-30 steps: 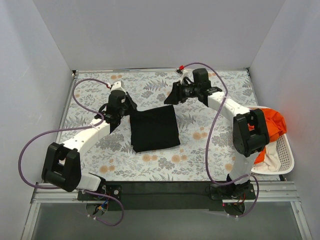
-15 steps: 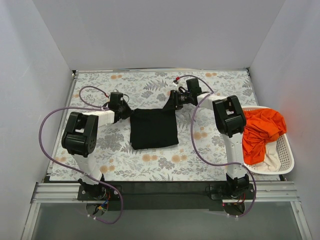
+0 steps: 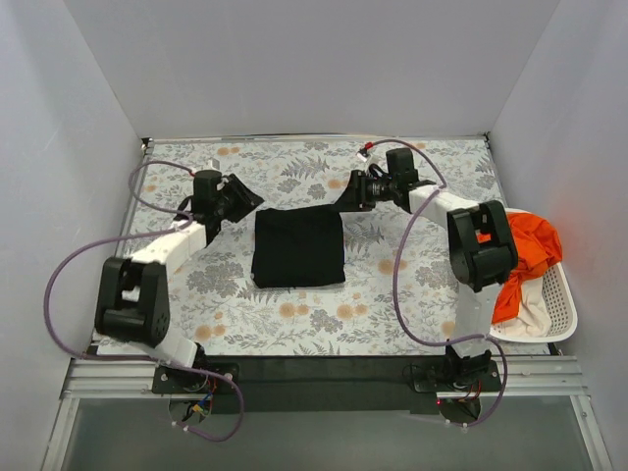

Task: Fold and stack the t-shirts
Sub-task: Neatly place the folded tshirt to the corner

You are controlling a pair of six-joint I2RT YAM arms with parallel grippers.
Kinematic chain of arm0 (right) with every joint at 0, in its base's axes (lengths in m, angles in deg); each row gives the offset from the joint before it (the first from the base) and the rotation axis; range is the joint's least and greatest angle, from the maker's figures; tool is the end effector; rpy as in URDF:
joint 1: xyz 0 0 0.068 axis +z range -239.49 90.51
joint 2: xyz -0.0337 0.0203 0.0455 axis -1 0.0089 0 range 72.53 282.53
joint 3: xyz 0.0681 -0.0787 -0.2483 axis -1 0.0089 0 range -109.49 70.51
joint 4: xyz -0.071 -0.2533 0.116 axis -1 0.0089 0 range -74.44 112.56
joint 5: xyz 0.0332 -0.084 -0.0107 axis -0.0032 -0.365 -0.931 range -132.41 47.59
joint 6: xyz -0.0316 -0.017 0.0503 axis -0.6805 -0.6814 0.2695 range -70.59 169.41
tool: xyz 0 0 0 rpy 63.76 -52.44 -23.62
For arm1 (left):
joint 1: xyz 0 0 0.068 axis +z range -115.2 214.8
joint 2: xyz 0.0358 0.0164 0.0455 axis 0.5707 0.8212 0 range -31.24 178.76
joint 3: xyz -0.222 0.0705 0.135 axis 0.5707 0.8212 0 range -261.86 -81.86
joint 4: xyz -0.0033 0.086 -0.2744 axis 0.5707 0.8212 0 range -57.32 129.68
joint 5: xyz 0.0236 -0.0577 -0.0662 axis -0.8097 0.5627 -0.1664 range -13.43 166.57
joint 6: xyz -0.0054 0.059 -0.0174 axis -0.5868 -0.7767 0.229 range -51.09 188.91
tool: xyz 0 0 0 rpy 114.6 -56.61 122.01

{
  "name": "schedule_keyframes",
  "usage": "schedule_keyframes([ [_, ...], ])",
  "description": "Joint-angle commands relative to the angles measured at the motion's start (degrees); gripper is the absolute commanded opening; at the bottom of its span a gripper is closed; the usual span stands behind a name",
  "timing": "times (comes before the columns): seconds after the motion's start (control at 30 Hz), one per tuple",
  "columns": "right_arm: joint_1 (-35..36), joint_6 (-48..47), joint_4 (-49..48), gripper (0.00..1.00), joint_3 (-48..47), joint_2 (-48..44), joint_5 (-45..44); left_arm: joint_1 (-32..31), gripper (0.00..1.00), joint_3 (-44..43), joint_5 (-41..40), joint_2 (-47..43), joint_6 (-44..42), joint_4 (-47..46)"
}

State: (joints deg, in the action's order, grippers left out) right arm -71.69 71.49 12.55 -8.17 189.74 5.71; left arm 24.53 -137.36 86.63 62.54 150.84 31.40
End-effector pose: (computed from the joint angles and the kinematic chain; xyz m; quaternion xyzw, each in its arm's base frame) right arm 0.4419 0.1782 0.1610 -0.1561 0.8183 0.4833 0.2692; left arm 0.3767 -0.0766 0.1793 -0.4902 0.7456 -0.3747 0.2517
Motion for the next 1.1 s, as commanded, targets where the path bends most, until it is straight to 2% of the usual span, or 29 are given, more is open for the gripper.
schedule_keyframes([
  [0.0,3.3,1.2,-1.3,0.44,7.5,-11.1,1.5,-1.8,0.38,6.1,2.6,-14.0,2.1,3.4],
  [0.1,6.4,1.7,-1.7,0.44,14.7,-16.9,1.2,-4.9,0.38,13.6,2.3,-20.8,4.4,4.6],
  [0.27,11.9,2.8,-4.7,0.43,23.3,-21.1,-1.4,-9.2,0.36,22.4,0.7,-22.9,8.2,3.7],
  [0.43,12.7,3.3,-10.5,0.42,29.1,-15.4,-0.8,-9.3,0.27,28.6,-2.1,-17.5,12.8,-1.4],
  [0.57,10.2,2.3,-12.0,0.39,31.5,-8.7,-2.6,-8.5,0.22,33.0,-2.9,-14.8,19.7,-4.0],
  [0.73,7.5,2.9,-13.1,0.38,34.7,-10.0,-2.8,-7.8,0.19,35.9,-4.4,-18.9,21.9,-3.1],
  [0.87,6.7,2.8,-11.8,0.39,35.4,-17.1,-3.8,-7.7,0.25,31.7,-9.3,-27.0,17.2,6.4],
  [0.97,6.9,0.4,-5.4,0.40,34.0,-21.9,-8.2,-7.8,0.32,27.4,-13.1,-32.1,11.9,13.0],
  [1.07,7.7,-2.2,1.6,0.43,31.7,-26.0,-15.0,-7.8,0.46,24.4,-15.2,-35.8,6.7,18.2],
])
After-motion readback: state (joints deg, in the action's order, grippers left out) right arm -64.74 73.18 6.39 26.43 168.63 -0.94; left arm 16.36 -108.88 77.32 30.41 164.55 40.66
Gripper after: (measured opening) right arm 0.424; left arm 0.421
